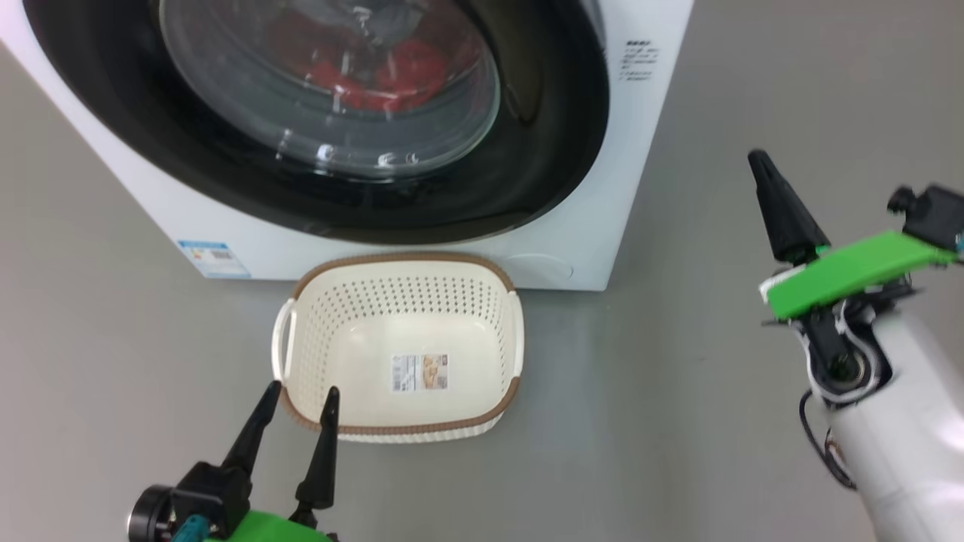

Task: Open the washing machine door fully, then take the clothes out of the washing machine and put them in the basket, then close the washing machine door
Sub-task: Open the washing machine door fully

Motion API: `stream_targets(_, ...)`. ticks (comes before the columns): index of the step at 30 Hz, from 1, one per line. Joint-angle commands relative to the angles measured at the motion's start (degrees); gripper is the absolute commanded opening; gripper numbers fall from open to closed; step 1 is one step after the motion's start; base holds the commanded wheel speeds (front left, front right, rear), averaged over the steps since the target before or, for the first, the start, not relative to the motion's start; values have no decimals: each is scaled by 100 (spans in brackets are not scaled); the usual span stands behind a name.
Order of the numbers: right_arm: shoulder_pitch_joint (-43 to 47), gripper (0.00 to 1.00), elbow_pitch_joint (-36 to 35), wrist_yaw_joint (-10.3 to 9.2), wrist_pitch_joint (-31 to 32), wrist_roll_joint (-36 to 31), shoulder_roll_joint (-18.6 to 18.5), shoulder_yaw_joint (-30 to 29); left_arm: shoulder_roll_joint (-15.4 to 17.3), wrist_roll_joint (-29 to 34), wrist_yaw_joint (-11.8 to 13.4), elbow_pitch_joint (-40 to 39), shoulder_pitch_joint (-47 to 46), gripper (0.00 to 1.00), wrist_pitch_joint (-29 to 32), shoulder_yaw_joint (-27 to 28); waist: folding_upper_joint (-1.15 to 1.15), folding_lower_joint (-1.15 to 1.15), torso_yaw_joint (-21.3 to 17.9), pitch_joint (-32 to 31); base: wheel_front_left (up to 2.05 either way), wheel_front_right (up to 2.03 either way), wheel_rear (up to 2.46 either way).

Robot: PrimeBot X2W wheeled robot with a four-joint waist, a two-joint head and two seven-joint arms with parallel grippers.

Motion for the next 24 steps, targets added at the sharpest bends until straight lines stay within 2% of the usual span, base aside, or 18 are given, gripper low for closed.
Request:
stream_targets(1,-286,0,-29,9,132,288,-89,165,38,-63,-18,-111,-229,100,-55,124,0,0,178,218,0,0,0)
stream_targets(10,-1348,0,373,9,592,1339,-358,561,30,-149,-18,-101,-549,100,-55,-48,0,0,441,608,0,0,0)
stream_targets(17,-2133,0,657,9,1054,2121,-405,721,29,-204,-18,-112,-749,100,-55,-146,0,0,567,850,0,0,0)
stream_targets(24,-2714,0,980,9,1386,2594,-455,743,29,-226,-18,-120,-874,100,-55,-210,0,0,647,981,0,0,0)
